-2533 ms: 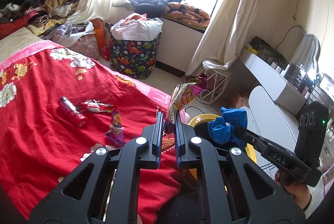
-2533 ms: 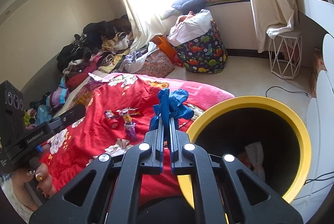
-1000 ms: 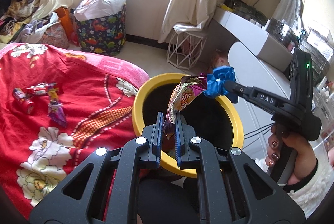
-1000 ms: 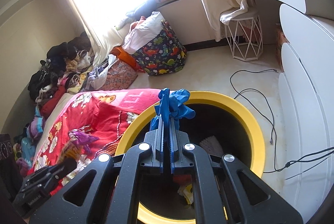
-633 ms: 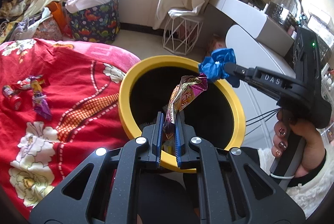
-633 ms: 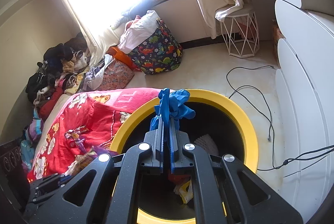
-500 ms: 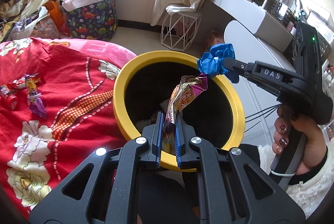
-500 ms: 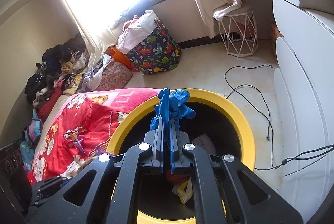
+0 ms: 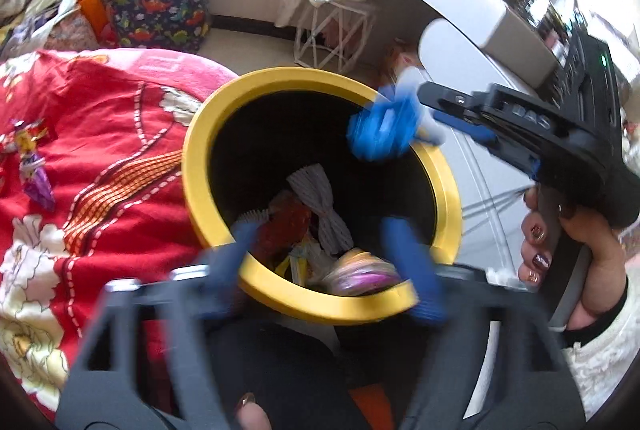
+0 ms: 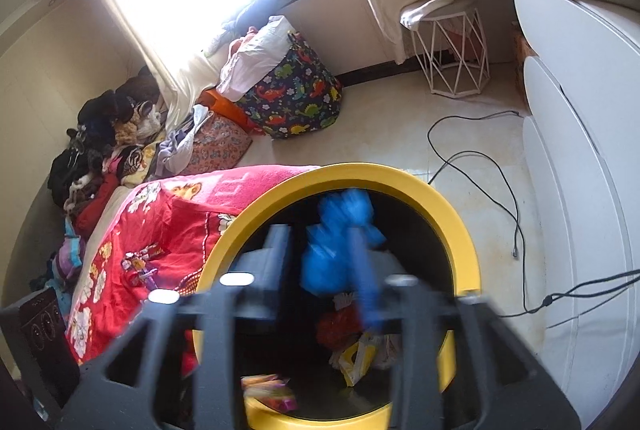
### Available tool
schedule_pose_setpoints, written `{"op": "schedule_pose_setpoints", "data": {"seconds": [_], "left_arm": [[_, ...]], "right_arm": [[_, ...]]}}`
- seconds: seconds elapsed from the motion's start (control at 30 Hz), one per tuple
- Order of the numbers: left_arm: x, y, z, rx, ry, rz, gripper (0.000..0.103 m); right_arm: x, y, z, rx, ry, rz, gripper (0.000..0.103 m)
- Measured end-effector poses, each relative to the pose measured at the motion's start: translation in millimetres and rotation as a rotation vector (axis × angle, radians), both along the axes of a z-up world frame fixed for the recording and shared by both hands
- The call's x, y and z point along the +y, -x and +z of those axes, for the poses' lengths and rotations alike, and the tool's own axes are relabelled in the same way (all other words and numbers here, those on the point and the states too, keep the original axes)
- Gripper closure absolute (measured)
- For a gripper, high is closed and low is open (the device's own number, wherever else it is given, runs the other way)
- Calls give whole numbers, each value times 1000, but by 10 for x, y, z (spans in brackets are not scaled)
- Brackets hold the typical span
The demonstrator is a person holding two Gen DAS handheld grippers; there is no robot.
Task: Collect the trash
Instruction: 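Open both grippers to drop the glove and wrapper into the bin, then move both grippers back toward the red can and wrappers on the bedspread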
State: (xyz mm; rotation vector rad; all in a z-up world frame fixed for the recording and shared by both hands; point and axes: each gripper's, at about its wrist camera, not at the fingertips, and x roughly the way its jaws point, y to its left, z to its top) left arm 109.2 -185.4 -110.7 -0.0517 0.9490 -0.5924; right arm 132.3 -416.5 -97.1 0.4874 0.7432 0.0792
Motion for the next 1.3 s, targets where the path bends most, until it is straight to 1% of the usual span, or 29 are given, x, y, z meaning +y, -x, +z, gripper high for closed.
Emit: {"op": "schedule_pose_setpoints", "data": {"seconds": [0.07,0.1,0.17,0.33,0.5,0.7,0.9,1.3], "left_arm": [[61,-17,31,-10,10,26,14],[96,-22,55,-23,3,46,11],[154,-22,109,-50,-3,73,11],[310,-13,253,-112,-18,143,11],[536,-32,384,-164,-28,219,11],[826,-80,510,-210,-32,305,11],[1110,-121,603,-245,-34,388,11],[1689,-173,723,-283,-37,529,11]], "right_arm": [[-12,19,10,-2,10,-13,53],[-11,22,13,-2,15,-15,48],[1,30,24,-3,18,-27,41],[98,41,75,-16,32,-19,35],[243,58,128,-38,46,16,30],[444,43,204,-60,63,53,28],[716,-6,278,-80,83,123,26],[1353,-107,388,-110,124,278,24]]}}
